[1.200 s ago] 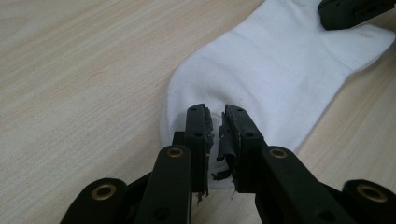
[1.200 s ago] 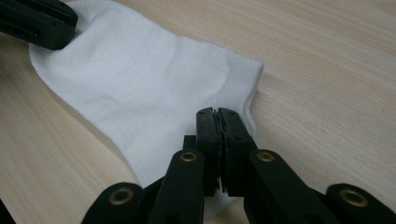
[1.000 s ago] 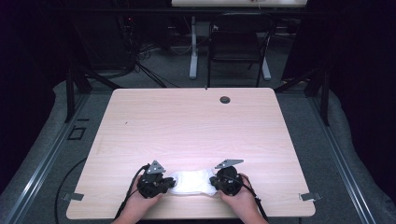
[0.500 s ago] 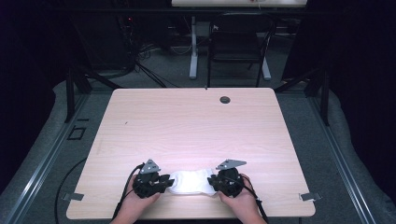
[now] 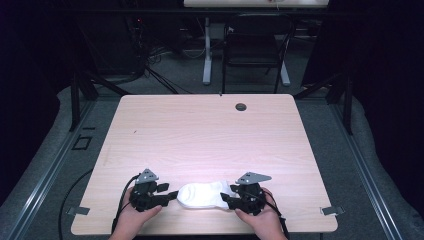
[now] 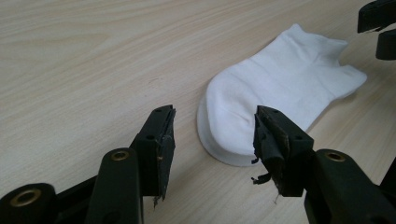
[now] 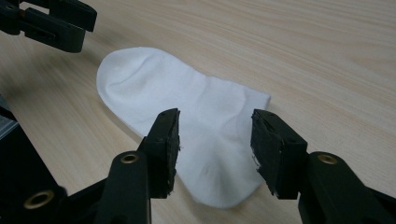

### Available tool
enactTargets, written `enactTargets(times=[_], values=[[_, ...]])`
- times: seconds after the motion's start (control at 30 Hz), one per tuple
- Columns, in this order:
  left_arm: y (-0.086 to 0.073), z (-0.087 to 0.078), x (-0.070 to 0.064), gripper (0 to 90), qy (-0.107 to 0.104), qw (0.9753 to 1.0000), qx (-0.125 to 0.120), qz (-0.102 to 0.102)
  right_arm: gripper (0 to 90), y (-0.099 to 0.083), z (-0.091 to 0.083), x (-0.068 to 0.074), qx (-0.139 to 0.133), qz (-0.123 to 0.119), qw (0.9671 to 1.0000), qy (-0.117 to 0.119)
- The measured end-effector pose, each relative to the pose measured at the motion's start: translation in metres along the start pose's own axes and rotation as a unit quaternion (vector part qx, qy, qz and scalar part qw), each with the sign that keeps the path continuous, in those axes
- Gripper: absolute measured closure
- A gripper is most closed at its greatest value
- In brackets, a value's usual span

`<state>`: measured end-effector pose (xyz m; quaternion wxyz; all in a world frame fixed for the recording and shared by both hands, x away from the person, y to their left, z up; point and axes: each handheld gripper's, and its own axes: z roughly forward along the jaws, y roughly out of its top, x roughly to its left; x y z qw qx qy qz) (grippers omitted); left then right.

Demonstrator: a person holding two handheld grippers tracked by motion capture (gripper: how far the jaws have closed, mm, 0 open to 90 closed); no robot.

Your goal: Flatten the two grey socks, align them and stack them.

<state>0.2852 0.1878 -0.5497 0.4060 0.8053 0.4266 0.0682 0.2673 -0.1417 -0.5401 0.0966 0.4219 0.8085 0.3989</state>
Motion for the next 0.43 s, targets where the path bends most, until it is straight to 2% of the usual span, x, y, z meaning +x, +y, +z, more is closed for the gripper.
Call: enactTargets(times=[0.13, 0.17, 0.27, 0.33, 0.43], values=[[-0.003, 0.001, 0.005, 46.8, 0.007, 1.0000, 0.000, 0.001, 51.4, -0.005, -0.007, -0.003, -0.025, 0.010, 0.9996, -0.005], [-0.006, 0.003, 0.008, 47.0, 0.012, 0.9999, 0.000, 0.009, 51.4, -0.008, -0.008, -0.006, -0.038, 0.014, 0.9992, -0.006], [-0.008, 0.005, 0.011, 47.0, 0.013, 0.9999, -0.003, 0.006, 51.4, -0.011, -0.009, -0.011, -0.045, 0.010, 0.9988, -0.015], [-0.010, 0.006, 0.014, 47.0, 0.021, 0.9998, -0.004, 0.002, 51.4, -0.015, -0.009, -0.017, -0.054, 0.015, 0.9982, -0.024], [-0.010, 0.008, 0.014, 46.8, 0.024, 0.9997, -0.004, 0.009, 50.8, -0.017, -0.011, -0.025, -0.064, 0.024, 0.9970, -0.035]])
